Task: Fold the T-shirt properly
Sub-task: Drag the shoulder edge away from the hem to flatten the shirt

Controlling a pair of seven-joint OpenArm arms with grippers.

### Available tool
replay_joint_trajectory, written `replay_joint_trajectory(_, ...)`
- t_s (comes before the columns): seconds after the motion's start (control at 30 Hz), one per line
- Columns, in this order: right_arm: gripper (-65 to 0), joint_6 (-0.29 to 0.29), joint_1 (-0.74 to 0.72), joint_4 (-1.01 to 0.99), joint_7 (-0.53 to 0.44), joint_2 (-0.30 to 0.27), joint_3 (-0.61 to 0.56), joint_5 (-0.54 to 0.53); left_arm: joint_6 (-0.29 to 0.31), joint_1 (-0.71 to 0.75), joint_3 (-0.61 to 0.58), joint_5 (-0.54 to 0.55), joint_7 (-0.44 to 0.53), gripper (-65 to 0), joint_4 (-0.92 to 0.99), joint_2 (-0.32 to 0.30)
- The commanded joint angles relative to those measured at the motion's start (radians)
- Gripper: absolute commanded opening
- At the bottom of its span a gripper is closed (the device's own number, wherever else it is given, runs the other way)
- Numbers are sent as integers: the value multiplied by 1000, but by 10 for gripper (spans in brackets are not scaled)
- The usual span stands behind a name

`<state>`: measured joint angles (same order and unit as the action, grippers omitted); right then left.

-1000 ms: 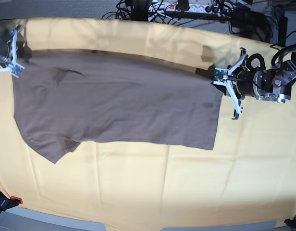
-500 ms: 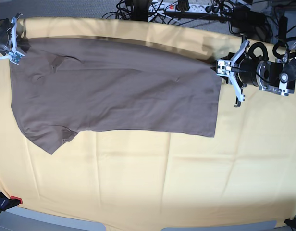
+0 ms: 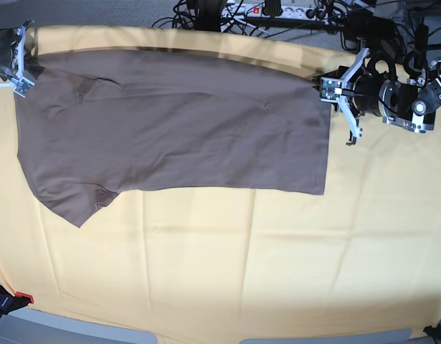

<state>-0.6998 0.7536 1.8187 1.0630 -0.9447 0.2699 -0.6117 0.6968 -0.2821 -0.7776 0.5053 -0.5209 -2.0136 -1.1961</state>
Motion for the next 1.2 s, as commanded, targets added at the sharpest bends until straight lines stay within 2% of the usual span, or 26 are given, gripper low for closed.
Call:
replay_joint_trajectory(0.0, -650, 2, 3, 8, 24, -23, 12, 5, 1, -14, 12, 18, -15, -650, -10, -23)
replay_joint_trajectory(0.27, -650, 2, 3, 8, 57, -23, 12, 5, 1, -14, 12, 31, -38, -650, -10, -23)
replay_joint_trajectory(0.8, -650, 2, 58, 8, 60, -23, 12, 9, 1, -14, 12, 33, -38, -650, -10, -24)
replay_joint_trajectory(0.83, -636, 2, 58, 8, 60, -23, 12, 8, 1, -14, 12, 40, -38, -650, -10, -24)
replay_joint_trajectory(0.87, -569, 2, 58, 8, 60, -23, 12, 8, 1, -14, 12, 48, -40, -604, -10, -24)
replay_joint_trajectory(0.93, -459, 2, 58, 9, 60, -23, 12, 8, 1, -14, 12, 66, -67, -460, -11, -26)
replay_joint_trajectory(1.0, -425, 2, 58, 24, 60, -23, 12, 9, 1, -15, 12, 85, -108, -362, -19, -32)
replay_joint_trajectory(1.03, -425, 2, 58, 37, 60, -23, 12, 9, 1, -15, 12, 89, -126, -341, -29, -38)
replay_joint_trajectory(1.17, -425, 2, 58, 107, 60, -23, 15, 9, 1, -21, 13, 89, -163, -338, -92, -72)
